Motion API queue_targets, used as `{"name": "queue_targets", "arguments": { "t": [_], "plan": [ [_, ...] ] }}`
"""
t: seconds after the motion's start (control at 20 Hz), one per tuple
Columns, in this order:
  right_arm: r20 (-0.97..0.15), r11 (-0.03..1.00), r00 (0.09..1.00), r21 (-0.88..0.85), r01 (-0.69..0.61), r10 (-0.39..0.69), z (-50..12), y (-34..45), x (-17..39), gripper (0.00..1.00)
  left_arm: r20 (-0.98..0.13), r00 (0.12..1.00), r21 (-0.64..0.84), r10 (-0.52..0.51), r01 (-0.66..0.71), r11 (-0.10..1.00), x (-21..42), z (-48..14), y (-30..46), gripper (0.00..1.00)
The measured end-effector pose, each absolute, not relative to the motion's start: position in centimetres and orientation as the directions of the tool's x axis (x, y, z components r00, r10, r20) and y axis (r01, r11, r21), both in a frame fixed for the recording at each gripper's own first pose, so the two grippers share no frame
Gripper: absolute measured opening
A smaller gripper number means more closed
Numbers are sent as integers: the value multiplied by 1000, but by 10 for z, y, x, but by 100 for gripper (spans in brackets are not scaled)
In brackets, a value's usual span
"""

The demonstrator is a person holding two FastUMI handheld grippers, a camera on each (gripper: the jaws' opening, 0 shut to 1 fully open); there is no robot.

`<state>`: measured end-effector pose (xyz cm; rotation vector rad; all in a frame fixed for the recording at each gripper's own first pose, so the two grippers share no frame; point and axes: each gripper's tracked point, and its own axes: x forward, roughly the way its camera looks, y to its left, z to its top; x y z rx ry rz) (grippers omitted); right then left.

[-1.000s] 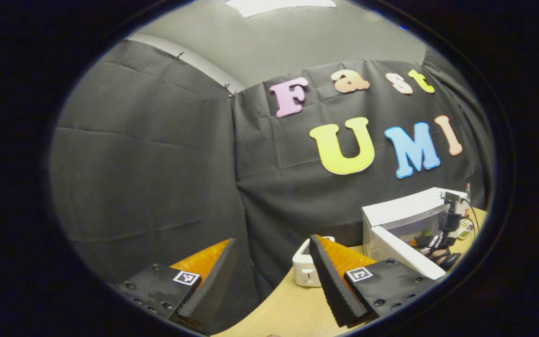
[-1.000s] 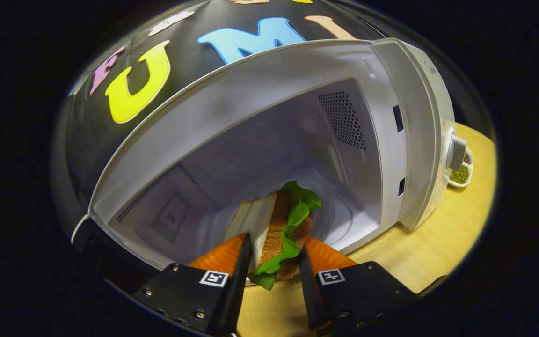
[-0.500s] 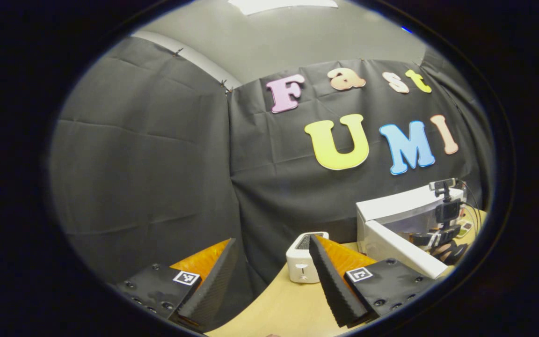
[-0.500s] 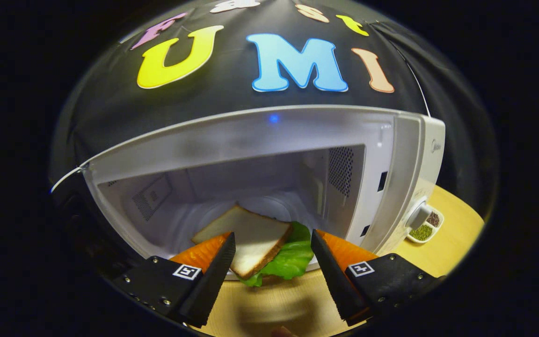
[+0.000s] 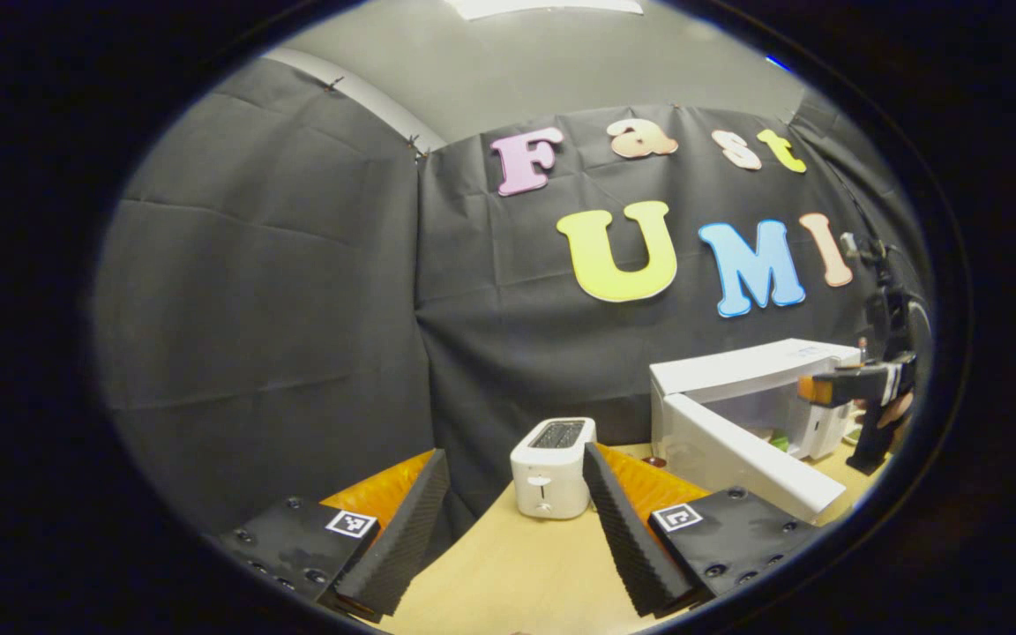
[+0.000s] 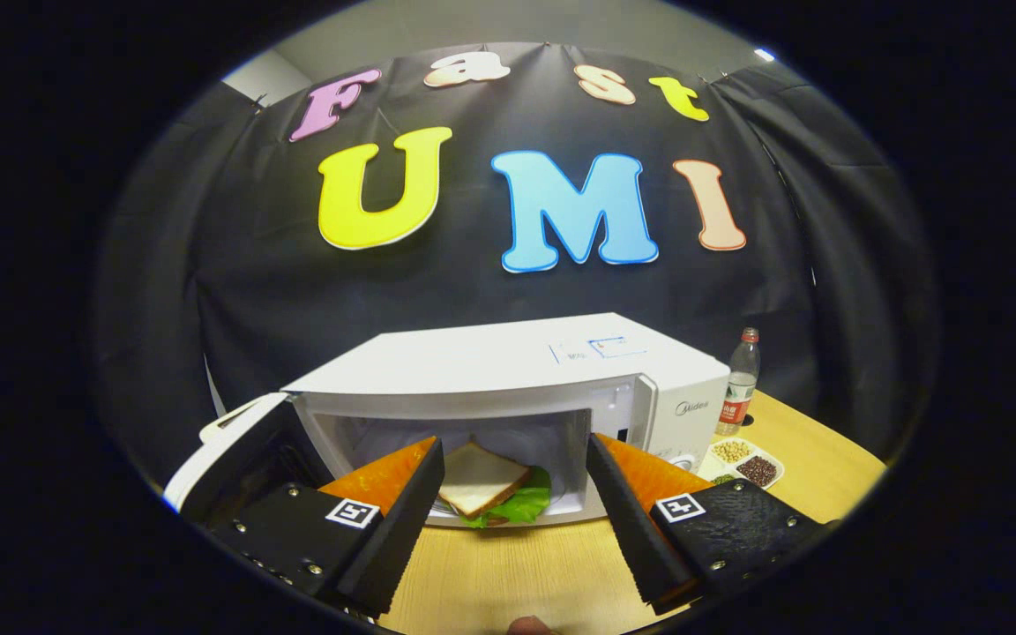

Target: Open the microwave oven with the left hand, put the food in, and close the microwave oven.

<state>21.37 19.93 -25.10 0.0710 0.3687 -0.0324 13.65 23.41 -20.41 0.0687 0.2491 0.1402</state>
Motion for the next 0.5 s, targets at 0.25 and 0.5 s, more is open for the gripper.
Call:
{"name": "queue_targets", "arguments": {
  "t": [0.25, 0.5],
  "plan": [
    [-259, 998, 966, 56, 14, 1, -190, 177, 175, 98, -276, 952, 89, 133, -112, 990, 126, -222, 212, 100],
    [-190, 1000, 982, 13, -16, 18, -139, 152, 132, 98, -320, 940, 69, 117, -100, 993, 114, -245, 185, 97]
  ]
}}
